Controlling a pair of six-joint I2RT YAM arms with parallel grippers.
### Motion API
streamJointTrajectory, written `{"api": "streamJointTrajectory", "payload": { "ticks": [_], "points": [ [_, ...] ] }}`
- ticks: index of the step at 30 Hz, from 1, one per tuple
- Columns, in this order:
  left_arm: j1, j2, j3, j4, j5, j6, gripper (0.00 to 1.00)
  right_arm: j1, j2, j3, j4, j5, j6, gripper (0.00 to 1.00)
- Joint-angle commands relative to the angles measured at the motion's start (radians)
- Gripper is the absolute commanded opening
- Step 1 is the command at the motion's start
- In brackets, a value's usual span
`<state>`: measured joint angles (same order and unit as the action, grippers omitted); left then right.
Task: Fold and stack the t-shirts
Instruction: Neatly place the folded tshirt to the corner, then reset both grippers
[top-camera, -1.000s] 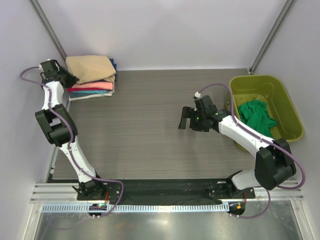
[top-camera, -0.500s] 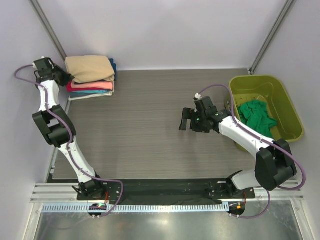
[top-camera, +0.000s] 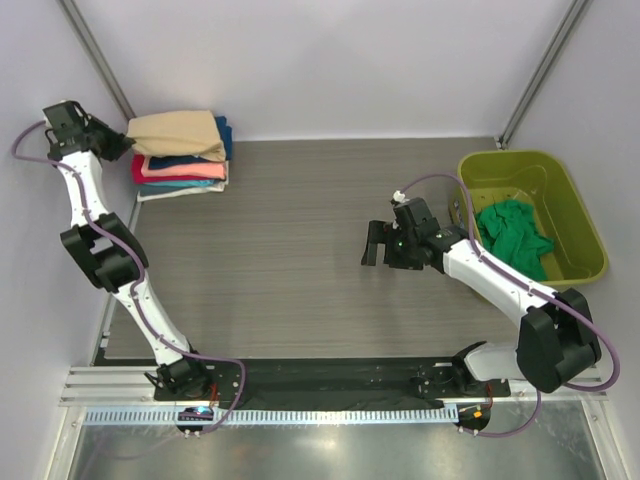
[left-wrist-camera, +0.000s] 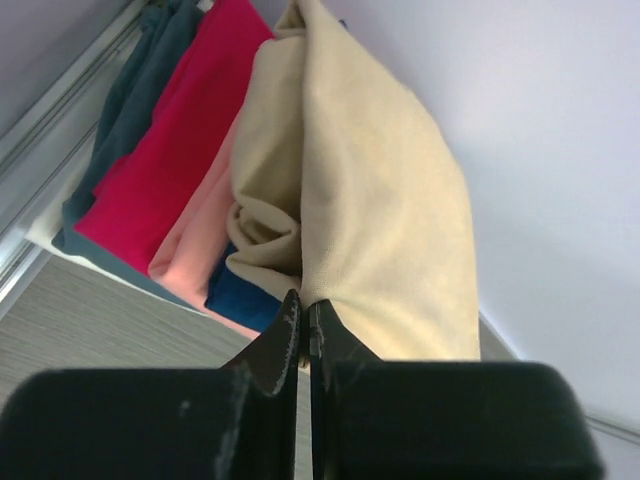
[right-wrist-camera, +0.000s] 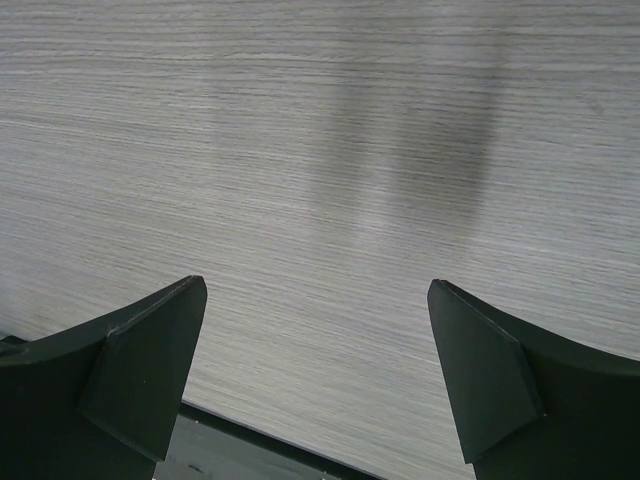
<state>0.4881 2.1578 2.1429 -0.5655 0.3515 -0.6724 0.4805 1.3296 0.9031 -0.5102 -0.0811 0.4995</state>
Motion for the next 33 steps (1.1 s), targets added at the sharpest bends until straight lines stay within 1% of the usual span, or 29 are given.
{"api": "streamJointTrajectory", "payload": {
  "ticks": [1, 3, 5, 6, 8, 9, 10, 11, 12, 14, 17, 20, 21, 22, 24, 25, 27, 28, 31, 32, 33],
  "points": [
    [0.072, 0.026, 0.124, 0.013, -0.028, -0.018, 0.00, 0.001, -0.033, -0.006, -0.007, 0.004, -0.012, 0.99],
    [0.070, 0.037, 0.135, 0.009, -0.017, -0.023, 0.00, 0.001, -0.032, -0.006, -0.007, 0.003, -0.013, 0.99],
    [0.070, 0.040, 0.105, 0.004, -0.026, -0.018, 0.02, 0.003, -0.030, -0.006, -0.010, 0.007, -0.015, 0.99],
    [0.070, 0.039, 0.095, -0.003, -0.034, -0.018, 0.07, 0.001, -0.029, -0.006, -0.010, 0.009, -0.016, 0.99],
    [0.073, 0.024, 0.080, -0.049, -0.007, -0.033, 0.30, 0.001, -0.029, -0.007, -0.010, 0.011, -0.018, 0.99],
    [0.073, 0.005, 0.037, -0.050, 0.013, -0.041, 0.51, 0.001, -0.024, -0.007, -0.010, 0.012, -0.018, 0.99],
    [0.064, -0.016, 0.008, -0.036, 0.020, -0.056, 0.58, 0.001, -0.017, -0.007, -0.008, 0.014, -0.016, 0.99],
    [0.055, -0.068, -0.018, -0.022, 0.020, -0.056, 0.62, 0.001, -0.010, -0.004, -0.005, 0.012, -0.016, 0.99],
    [0.046, -0.093, -0.064, -0.008, 0.012, -0.056, 0.69, 0.001, 0.005, -0.003, -0.002, 0.001, -0.016, 0.99],
    [0.012, -0.133, -0.066, 0.012, -0.002, -0.055, 0.71, 0.001, 0.014, 0.003, 0.005, -0.009, -0.012, 0.99],
    [-0.028, -0.122, 0.012, 0.010, -0.025, -0.056, 0.71, 0.001, 0.017, 0.003, 0.012, -0.016, -0.009, 0.99],
    [-0.080, -0.076, 0.101, 0.061, -0.039, -0.058, 0.66, 0.003, 0.014, -0.001, 0.012, -0.016, -0.006, 0.99],
    [-0.094, -0.035, 0.119, 0.082, -0.037, -0.058, 0.63, 0.001, 0.014, -0.003, 0.012, -0.016, -0.003, 0.99],
    [-0.126, -0.014, 0.132, 0.128, -0.039, -0.055, 0.62, 0.001, 0.016, -0.003, 0.012, -0.017, -0.001, 0.99],
    [-0.155, 0.055, 0.169, 0.173, -0.037, -0.055, 0.61, 0.001, 0.010, -0.007, 0.012, -0.020, 0.007, 0.99],
    [-0.183, 0.078, 0.169, 0.240, -0.039, -0.052, 0.61, 0.003, 0.008, -0.010, 0.012, -0.020, 0.008, 0.99],
    [-0.206, 0.117, 0.152, 0.291, -0.052, -0.047, 0.61, 0.003, -0.009, -0.021, 0.012, -0.017, 0.014, 0.98],
    [-0.221, 0.164, 0.152, 0.314, -0.055, -0.043, 0.61, 0.003, -0.015, -0.026, 0.010, -0.016, 0.017, 0.98],
    [-0.226, 0.232, 0.121, 0.312, -0.060, -0.038, 0.58, 0.003, -0.049, -0.043, -0.013, -0.002, 0.024, 0.98],
    [-0.226, 0.235, 0.097, 0.315, -0.074, -0.035, 0.58, 0.003, -0.058, -0.047, -0.014, 0.003, 0.022, 0.98],
    [-0.224, 0.237, 0.033, 0.325, -0.080, -0.032, 0.56, 0.003, -0.075, -0.050, -0.019, 0.007, 0.025, 0.98]
  ]
}}
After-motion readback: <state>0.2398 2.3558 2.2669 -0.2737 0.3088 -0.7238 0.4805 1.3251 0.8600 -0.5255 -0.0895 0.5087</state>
